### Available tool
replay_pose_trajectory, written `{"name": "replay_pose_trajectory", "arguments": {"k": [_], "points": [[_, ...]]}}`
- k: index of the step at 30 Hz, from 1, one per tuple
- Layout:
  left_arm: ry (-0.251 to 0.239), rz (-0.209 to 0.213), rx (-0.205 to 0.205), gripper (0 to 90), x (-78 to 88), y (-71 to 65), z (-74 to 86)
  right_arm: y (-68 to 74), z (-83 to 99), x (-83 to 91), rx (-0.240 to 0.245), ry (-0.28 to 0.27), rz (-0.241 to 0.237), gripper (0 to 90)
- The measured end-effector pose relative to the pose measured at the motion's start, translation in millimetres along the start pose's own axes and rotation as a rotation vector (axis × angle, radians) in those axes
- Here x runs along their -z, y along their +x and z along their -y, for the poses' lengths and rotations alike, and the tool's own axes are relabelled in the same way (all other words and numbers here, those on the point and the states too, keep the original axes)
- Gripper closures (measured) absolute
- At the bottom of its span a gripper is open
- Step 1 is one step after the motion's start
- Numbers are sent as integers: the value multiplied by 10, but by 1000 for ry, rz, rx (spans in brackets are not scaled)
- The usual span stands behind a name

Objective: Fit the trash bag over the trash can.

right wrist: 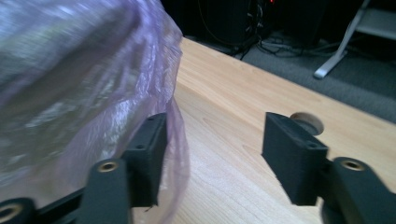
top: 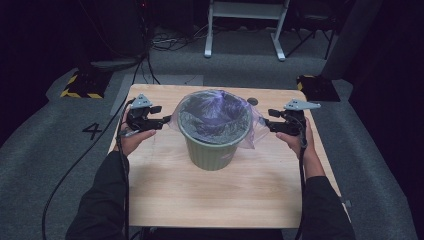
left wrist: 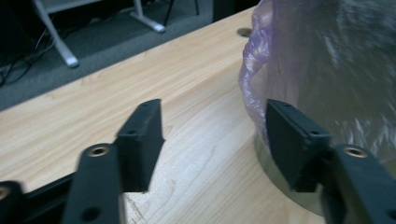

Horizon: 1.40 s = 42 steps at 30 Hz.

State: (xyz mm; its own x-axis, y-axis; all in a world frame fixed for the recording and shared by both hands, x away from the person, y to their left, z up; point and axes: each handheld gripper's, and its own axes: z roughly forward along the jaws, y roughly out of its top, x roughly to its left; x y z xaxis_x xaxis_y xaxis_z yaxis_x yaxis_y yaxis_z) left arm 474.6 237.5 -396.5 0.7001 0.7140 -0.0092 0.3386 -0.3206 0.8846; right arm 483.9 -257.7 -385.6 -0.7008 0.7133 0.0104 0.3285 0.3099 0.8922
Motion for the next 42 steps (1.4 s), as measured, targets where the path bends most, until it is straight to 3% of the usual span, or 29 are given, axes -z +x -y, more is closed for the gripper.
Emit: {"name": "replay_pose_trajectory", "arguments": {"k": [3, 8, 9, 11, 15, 17, 22, 24, 26, 29, 30, 32, 35, 38, 39, 42], "points": [[-9, 29, -46, 272, 73, -80, -23, 58, -37, 143, 54, -16, 8, 351], [1, 61, -104, 206, 108, -197, -65, 110, -120, 273, 121, 2, 76, 312], [11, 65, -121, 202, 97, -223, -73, 121, -137, 299, 124, -7, 64, 312], [43, 51, -155, 201, 62, -279, -89, 154, -170, 338, 146, -14, 87, 311], [69, 37, -205, 242, 13, -360, -121, 292, -188, 422, 158, -51, -2, 282], [79, 17, -232, 307, 7, -392, -143, 422, -177, 463, 195, -56, -44, 253], [89, 27, -258, 449, 17, -462, -179, 761, -93, 540, 280, -64, -142, 203], [86, 43, -262, 538, 12, -474, -178, 886, -33, 493, 312, -43, -143, 186], [71, 45, -259, 607, 0, -476, -177, 984, 23, 424, 345, -21, -111, 178], [70, 53, -263, 710, -29, -479, -175, 1069, 92, 356, 362, -19, -111, 205], [71, 55, -265, 746, -42, -482, -171, 1088, 111, 339, 358, -24, -111, 223], [71, 51, -267, 796, -63, -486, -159, 1121, 144, 300, 368, -26, -89, 346], [58, 40, -259, 885, -84, -482, -139, 1129, 181, 258, 376, -43, -41, 607], [61, 30, -254, 900, -91, -485, -112, 1106, 219, 250, 359, -70, -55, 844], [60, 31, -254, 900, -86, -490, -97, 1111, 233, 252, 359, -72, -66, 896], [66, 33, -264, 900, -75, -508, -49, 1145, 286, 261, 374, -67, -112, 900]]}}
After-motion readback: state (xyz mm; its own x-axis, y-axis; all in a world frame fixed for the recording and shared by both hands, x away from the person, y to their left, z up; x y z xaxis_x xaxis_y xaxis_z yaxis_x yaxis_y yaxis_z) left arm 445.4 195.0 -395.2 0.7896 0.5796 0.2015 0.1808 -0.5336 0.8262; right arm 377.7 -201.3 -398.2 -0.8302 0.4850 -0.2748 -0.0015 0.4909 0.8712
